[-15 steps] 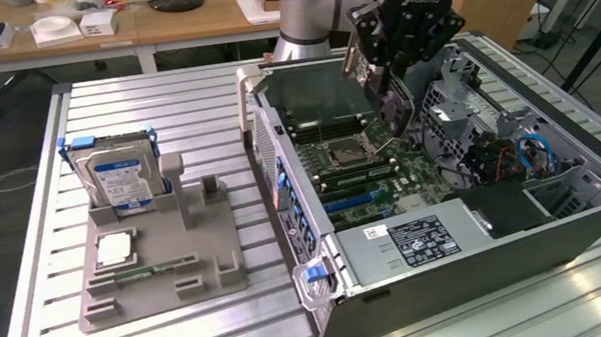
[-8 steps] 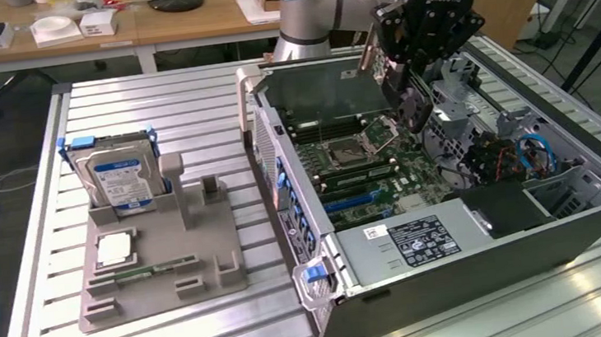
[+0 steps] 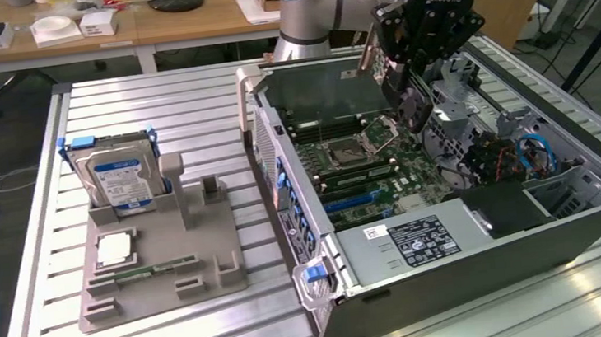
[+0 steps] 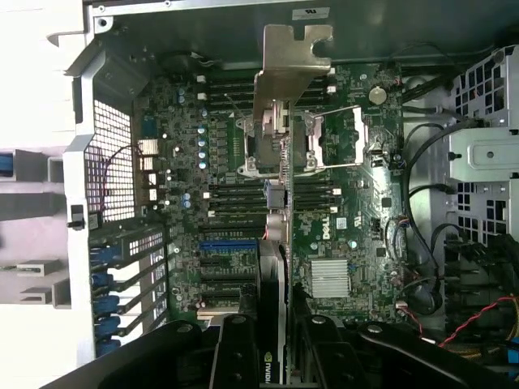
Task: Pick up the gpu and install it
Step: 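Insert the gpu into the slot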
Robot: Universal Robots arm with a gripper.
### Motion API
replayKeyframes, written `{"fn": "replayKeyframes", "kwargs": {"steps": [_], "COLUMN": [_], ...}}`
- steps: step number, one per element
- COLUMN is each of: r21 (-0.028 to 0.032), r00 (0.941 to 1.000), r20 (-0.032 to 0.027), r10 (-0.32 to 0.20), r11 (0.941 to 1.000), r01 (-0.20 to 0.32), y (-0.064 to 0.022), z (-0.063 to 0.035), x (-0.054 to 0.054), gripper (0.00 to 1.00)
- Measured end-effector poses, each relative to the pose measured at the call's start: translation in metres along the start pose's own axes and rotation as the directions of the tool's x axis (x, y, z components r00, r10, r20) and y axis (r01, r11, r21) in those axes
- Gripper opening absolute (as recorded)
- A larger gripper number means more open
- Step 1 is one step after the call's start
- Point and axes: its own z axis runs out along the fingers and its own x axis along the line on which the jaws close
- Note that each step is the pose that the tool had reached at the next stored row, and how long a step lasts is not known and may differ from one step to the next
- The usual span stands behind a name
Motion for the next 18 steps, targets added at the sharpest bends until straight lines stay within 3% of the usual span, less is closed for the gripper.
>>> {"fn": "replayKeyframes", "kwargs": {"steps": [3, 9, 13, 18], "r21": [0.0004, 0.0080, 0.0130, 0.0187], "r00": [1.0000, 0.9940, 0.9835, 0.9631], "r20": [-0.0002, -0.0053, -0.0094, -0.0150], "r10": [-0.006, -0.110, -0.180, -0.269], "r11": [1.0000, 0.9939, 0.9835, 0.9630], "r01": [0.006, 0.110, 0.181, 0.269], "y": [0.0000, 0.0000, 0.0000, 0.0000], "z": [0.0000, 0.0002, 0.0001, 0.0001], "x": [0.0000, 0.0000, 0.0000, 0.0001], "gripper": [0.26, 0.26, 0.26, 0.26]}}
